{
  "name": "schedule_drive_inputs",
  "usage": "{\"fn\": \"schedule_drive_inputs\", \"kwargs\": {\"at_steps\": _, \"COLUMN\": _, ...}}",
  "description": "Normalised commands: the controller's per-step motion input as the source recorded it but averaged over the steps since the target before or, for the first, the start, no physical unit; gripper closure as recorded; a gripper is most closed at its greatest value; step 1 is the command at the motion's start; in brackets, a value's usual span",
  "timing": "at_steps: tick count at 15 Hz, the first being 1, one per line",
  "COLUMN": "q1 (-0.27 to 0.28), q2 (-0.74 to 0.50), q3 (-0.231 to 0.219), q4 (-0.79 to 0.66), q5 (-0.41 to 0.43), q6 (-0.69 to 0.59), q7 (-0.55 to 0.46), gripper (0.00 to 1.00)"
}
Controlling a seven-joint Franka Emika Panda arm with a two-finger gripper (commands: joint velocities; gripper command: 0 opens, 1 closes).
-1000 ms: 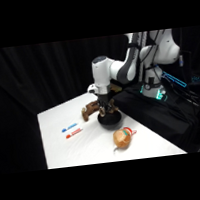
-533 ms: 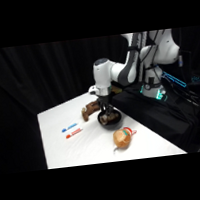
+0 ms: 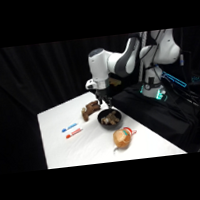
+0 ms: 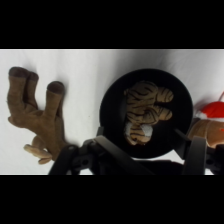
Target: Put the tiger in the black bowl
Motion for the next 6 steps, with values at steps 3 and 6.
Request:
{"fn": "schedule_drive_inputs", "kwargs": {"at_steps": 3, "q1": -0.004, "q2": -0.32, "q3": 0.024, "q4": 0.4, "q5": 0.102, "q6": -0.78, "q7": -0.2, "gripper": 0.0}}
{"fn": "schedule_drive_inputs", "kwargs": {"at_steps": 6, "q1": -0.012, "q2": 0.01, "q3": -0.007, "q4": 0.54, "q5": 0.165, "q6": -0.56, "q7": -0.19, "gripper": 0.0}}
